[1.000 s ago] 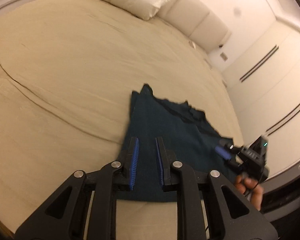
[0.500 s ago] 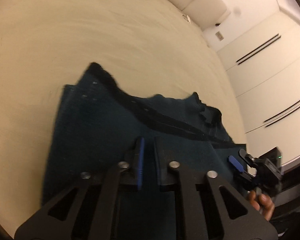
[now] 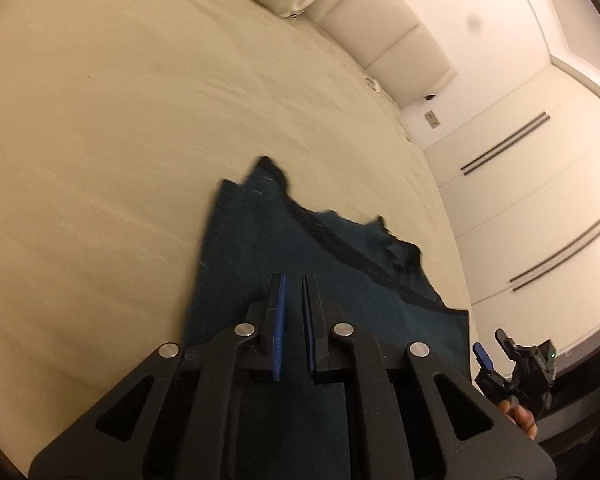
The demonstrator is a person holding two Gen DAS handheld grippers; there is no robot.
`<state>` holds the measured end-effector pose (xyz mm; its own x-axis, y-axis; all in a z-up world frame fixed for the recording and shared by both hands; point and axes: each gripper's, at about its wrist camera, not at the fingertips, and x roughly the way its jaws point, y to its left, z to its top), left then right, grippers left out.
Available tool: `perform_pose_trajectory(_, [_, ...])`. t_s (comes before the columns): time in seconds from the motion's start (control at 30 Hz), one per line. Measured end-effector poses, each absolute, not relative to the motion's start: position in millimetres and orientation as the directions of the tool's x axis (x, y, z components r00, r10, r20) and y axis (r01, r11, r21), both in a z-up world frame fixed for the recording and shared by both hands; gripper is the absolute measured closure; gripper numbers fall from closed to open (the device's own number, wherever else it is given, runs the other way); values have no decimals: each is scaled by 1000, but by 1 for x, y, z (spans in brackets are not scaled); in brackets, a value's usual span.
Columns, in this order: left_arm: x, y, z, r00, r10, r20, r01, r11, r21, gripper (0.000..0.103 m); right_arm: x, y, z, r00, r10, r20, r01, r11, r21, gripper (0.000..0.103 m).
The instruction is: Fold small clothes
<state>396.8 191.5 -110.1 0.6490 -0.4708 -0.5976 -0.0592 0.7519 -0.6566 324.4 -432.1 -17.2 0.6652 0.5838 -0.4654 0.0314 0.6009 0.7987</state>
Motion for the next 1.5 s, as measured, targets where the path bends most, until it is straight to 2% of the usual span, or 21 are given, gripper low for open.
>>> perform_pose_trajectory(0.1, [372, 181, -107, 641, -465, -611, -48, 770, -636, 95, 304, -377, -30, 566, 686, -457, -62, 587, 807, 44])
perform_pose_trajectory(0.17, [363, 181, -121, 626, -463, -627, -75, 765, -640, 95, 299, -362, -51, 513, 701, -496, -53, 603, 796, 44])
perform_pose_trajectory(0.2, [359, 186, -132, 623, -475, -622, -93, 744, -662, 95, 297, -364, -62, 513, 693, -506, -37, 607, 794, 54])
perform_pose_trajectory(0.23, [353, 194, -137, 629, -499, -596, -92, 714, -694, 95, 297, -370, -67, 519, 695, -497, -35, 599, 800, 71])
perform_pose_trajectory(0.3, [343, 209, -145, 647, -528, -550, -91, 662, -744, 95, 293, -399, -77, 544, 682, -489, 22, 570, 821, 86])
perform_pose_trajectory(0.4, [331, 219, -141, 654, -509, -560, -122, 660, -742, 95, 271, -449, -68, 639, 576, -509, 119, 580, 806, 86])
perform_pose_trajectory(0.47, [320, 222, -134, 650, -491, -580, -148, 668, -730, 95, 261, -472, -59, 682, 496, -537, 186, 592, 784, 72])
perform_pose_trajectory(0.5, [311, 226, -130, 648, -481, -590, -166, 668, -726, 95, 254, -480, -53, 704, 459, -542, 206, 599, 774, 59])
perform_pose_trajectory(0.6, [276, 233, -117, 667, -472, -577, -188, 643, -743, 95, 222, -485, -20, 765, 362, -532, 205, 646, 735, 34])
perform_pose_trajectory(0.63, [262, 235, -113, 673, -470, -571, -190, 636, -748, 90, 213, -480, -10, 779, 346, -522, 189, 665, 723, 32])
perform_pose_trajectory(0.7, [234, 235, -108, 673, -480, -562, -197, 617, -762, 62, 200, -469, 5, 791, 348, -504, 144, 694, 705, 32])
perform_pose_trajectory(0.73, [222, 233, -107, 677, -495, -544, -191, 596, -780, 23, 196, -460, 11, 792, 347, -503, 127, 711, 692, 31])
perform_pose_trajectory(0.77, [212, 228, -107, 695, -511, -505, -177, 559, -810, 4, 192, -450, 18, 794, 349, -498, 104, 729, 676, 29])
perform_pose_trajectory(0.8, [202, 223, -110, 712, -533, -456, -163, 506, -847, 0, 188, -439, 24, 794, 355, -493, 75, 748, 659, 26])
perform_pose_trajectory(0.9, [188, 216, -127, 670, -611, -422, -205, 394, -896, 0, 181, -404, 40, 797, 358, -486, 0, 805, 593, 20])
perform_pose_trajectory(1.1, [196, 203, -133, 699, -615, -364, -208, 313, -927, 0, 176, -345, 61, 793, 422, -440, -179, 851, 495, 5])
perform_pose_trajectory(1.3, [212, 203, -147, 742, -577, -341, -241, 245, -939, 2, 191, -330, 61, 773, 461, -435, -203, 830, 520, 5])
perform_pose_trajectory(1.37, [225, 200, -149, 740, -592, -319, -234, 217, -948, 3, 201, -320, 61, 759, 463, -458, -219, 843, 491, 6])
perform_pose_trajectory(1.4, [231, 199, -150, 741, -596, -309, -231, 206, -951, 5, 201, -316, 62, 750, 465, -472, -229, 850, 473, 11])
perform_pose_trajectory(1.5, [254, 194, -157, 743, -593, -309, -236, 199, -951, 24, 217, -306, 59, 700, 492, -518, -266, 852, 451, 31])
